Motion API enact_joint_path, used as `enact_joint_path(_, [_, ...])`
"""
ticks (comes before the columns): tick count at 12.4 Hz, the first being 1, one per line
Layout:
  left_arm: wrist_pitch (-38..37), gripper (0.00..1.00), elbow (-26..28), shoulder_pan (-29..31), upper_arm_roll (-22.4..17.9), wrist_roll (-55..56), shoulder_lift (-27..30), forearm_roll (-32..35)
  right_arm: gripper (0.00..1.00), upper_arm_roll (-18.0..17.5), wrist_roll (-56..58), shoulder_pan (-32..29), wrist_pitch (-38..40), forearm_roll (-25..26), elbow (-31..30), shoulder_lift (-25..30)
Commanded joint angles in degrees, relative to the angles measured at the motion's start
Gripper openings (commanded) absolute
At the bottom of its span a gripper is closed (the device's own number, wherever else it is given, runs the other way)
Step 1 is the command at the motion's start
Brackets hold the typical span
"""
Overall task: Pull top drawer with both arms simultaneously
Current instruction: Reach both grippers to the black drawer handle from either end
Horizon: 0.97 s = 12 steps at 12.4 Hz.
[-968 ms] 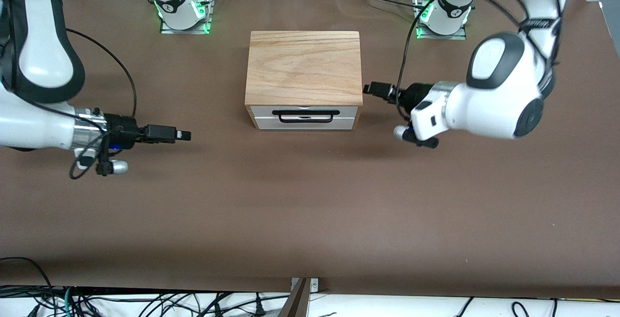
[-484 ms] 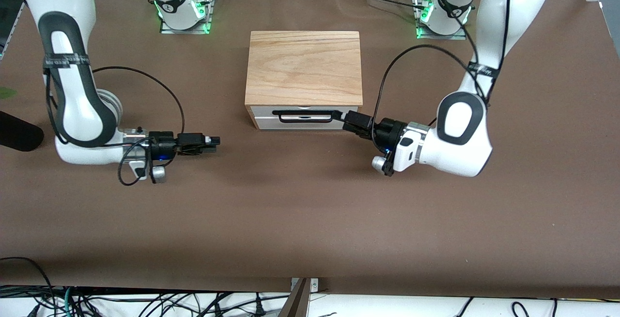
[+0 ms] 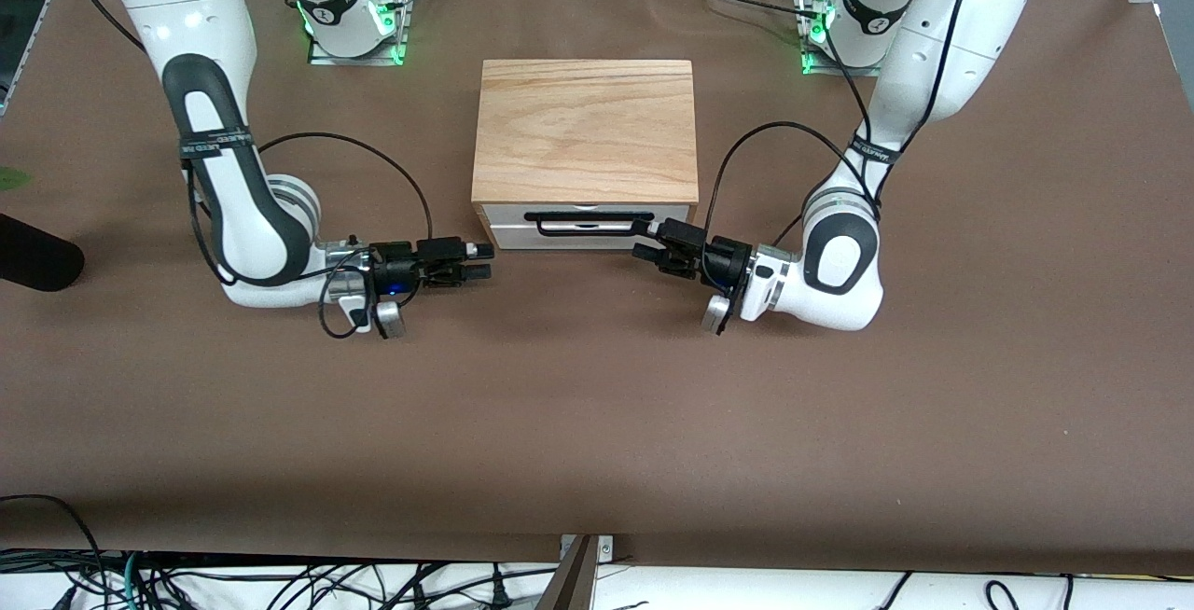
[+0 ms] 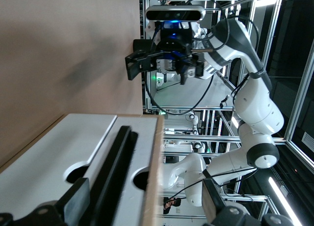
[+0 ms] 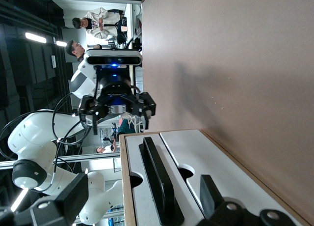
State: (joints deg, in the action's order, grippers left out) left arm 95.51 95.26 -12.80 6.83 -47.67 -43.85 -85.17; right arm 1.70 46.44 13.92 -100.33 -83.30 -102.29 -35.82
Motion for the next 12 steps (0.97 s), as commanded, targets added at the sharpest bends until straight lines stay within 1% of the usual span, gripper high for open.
enact_joint_path(1, [-0.1, 1.0, 1.2, -0.3, -0.1, -3.0, -1.2, -3.1, 1.0, 0.0, 5.3, 0.8, 1.2, -3.4, -1.4, -1.2])
enact_joint_path(2, [-0.2, 0.99, 2.0, -0.5, 0.0, -3.9, -1.5, -4.4, 1.0, -0.4, 6.5, 1.6, 1.4, -4.8, -2.3, -1.2])
enact_joint_path(3, [-0.4, 0.97, 2.8, -0.6, 0.5, -4.5, -1.7, -5.0, 1.0, -0.6, 7.8, 2.2, 1.4, -6.5, -3.3, -1.3])
enact_joint_path(4, [-0.5, 0.92, 3.4, -0.6, 0.7, -4.6, -1.8, -5.4, 1.0, -0.6, 10.5, 3.2, 1.5, -7.3, -4.0, -1.5])
enact_joint_path(5, [-0.5, 0.8, 3.5, -0.7, 0.8, -4.6, -1.8, -5.4, 1.0, -0.6, 12.1, 3.7, 1.5, -8.9, -4.5, -2.6])
enact_joint_path(7, [-0.5, 0.56, 4.0, -0.7, 1.2, -4.6, -1.8, -5.4, 1.0, -0.7, 14.7, 5.4, 1.7, -11.8, -6.0, -2.9])
enact_joint_path(8, [-0.5, 0.47, 4.2, -0.7, 1.3, -4.6, -1.8, -5.4, 1.0, -0.7, 14.9, 5.8, 1.7, -12.8, -6.4, -2.9])
enact_joint_path(11, [-0.6, 0.19, 4.7, -0.6, 1.4, -4.6, -1.8, -5.4, 1.0, -0.8, 14.9, 6.2, 1.8, -13.8, -7.0, -2.8])
enact_joint_path(12, [-0.6, 0.08, 4.6, -0.6, 1.4, -4.6, -1.8, -5.4, 0.99, -1.3, 14.9, 6.2, 2.0, -13.8, -7.1, -2.8])
